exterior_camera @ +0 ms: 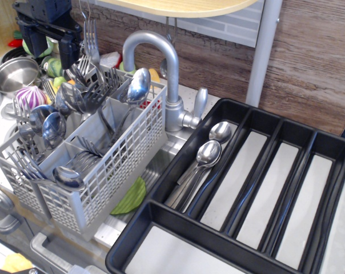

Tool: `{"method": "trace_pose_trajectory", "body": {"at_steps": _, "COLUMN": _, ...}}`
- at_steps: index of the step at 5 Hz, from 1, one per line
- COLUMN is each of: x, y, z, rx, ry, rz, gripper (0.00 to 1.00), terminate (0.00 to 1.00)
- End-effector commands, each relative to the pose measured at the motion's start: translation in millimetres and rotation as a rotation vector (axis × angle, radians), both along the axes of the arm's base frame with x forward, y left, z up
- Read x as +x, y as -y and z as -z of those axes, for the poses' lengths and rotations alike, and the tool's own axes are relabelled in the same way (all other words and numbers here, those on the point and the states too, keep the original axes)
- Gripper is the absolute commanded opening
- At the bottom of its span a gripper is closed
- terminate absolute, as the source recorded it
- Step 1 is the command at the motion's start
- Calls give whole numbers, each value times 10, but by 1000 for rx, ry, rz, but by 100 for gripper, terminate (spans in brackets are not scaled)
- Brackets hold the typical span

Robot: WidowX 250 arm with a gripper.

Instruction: Put small spoon from basket to tray

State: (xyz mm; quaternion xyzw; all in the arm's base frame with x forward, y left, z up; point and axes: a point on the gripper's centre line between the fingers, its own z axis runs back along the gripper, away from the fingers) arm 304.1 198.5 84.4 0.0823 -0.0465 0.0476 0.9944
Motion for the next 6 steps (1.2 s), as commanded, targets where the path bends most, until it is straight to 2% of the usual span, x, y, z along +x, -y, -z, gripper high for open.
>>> {"method": "trace_pose_trajectory", "body": {"at_steps": 1, "x": 0, "y": 0, "z": 0, "rx": 0, "ry": 0, "rz": 0, "gripper": 100, "terminate": 0}}
{"method": "trace_pose_trajectory", "body": {"at_steps": 3, "x": -11, "y": 20, "z": 220, "rx": -51, "ry": 35, "rz": 90, "gripper": 100, "terminate": 0}}
{"method": "trace_pose_trajectory", "body": {"at_steps": 4, "x": -27, "y": 5, "z": 301, "rx": -57, "ry": 42, "rz": 114, "gripper": 100, "terminate": 0}}
{"method": "trace_pose_trajectory", "body": {"at_steps": 5, "x": -30, "y": -9, "z": 402, "rx": -88, "ry": 53, "rz": 124, "gripper": 100, "terminate": 0}}
{"method": "trace_pose_trajectory", "body": {"at_steps": 6, "x": -47, "y": -7, "z": 469, "rx": -125, "ry": 51, "rz": 116, "gripper": 0, "terminate": 0}}
